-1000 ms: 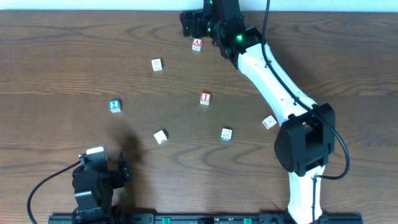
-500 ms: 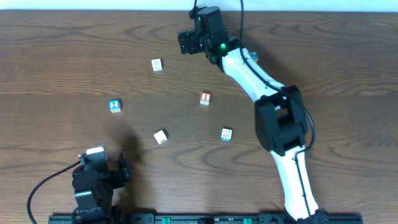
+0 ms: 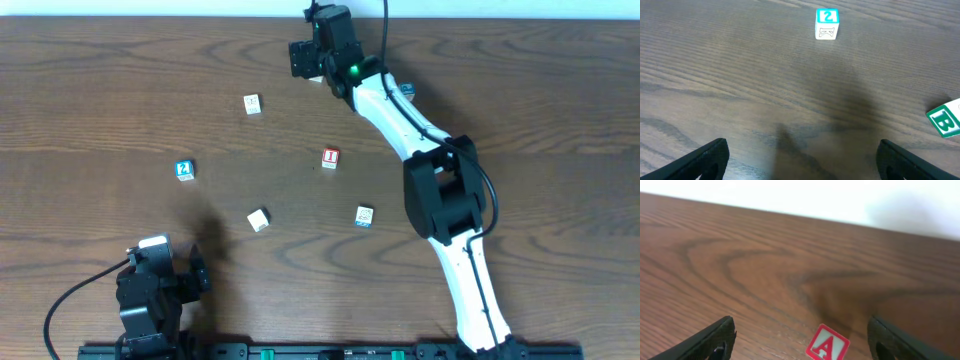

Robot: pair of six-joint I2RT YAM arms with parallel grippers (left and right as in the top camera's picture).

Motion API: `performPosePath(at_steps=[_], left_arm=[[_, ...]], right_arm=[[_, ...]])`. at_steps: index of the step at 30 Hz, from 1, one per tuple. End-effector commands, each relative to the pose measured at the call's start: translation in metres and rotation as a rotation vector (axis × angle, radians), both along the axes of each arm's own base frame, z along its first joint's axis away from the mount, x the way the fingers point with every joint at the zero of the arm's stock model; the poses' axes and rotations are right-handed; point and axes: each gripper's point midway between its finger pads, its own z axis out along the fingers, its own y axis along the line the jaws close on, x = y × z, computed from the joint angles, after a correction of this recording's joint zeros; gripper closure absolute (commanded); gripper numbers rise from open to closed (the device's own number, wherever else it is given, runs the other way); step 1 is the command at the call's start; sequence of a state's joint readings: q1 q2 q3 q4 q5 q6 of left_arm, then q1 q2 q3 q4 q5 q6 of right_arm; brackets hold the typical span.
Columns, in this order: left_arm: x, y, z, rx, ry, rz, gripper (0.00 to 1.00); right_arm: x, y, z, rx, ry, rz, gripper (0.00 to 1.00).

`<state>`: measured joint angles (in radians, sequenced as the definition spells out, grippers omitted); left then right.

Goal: Spell out Ai2
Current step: 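Move the right gripper up to the red 'A' block at the far side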

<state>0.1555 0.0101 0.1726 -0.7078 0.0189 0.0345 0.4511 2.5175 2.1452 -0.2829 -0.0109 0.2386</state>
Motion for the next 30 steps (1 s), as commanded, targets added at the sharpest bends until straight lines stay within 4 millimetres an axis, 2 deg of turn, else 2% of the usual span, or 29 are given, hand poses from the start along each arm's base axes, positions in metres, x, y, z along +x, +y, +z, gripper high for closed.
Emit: performPosePath(at_steps=[1,10,13,19,30], left_arm=[[-0.002,0.002,-0.007,0.013,0.021,0.001,0.05],[-0.002,0.002,-0.007,0.013,0.020,0.001,0.05],[-0.002,0.002,-0.007,0.013,0.021,0.001,0.05],[-0.002,0.002,-0.007,0.013,0.021,0.000,0.05],[-0.002,0.002,-0.007,0.013,0.021,0.001,0.05]], right_arm=[[-0.001,0.004,-0.019,0.015,0.038,-0.028,0.17],[-0.008,0.001,-0.037,0.008,0.097,-0.043,0.21],[-0.012,-0.001,-0.049,-0.008,0.129,-0.044,0.23],[-0.013,0.000,-0.051,-0.008,0.135,-0.040,0.27],[-0.015,-0.002,-0.071,-0.020,0.163,-0.054,0.28]])
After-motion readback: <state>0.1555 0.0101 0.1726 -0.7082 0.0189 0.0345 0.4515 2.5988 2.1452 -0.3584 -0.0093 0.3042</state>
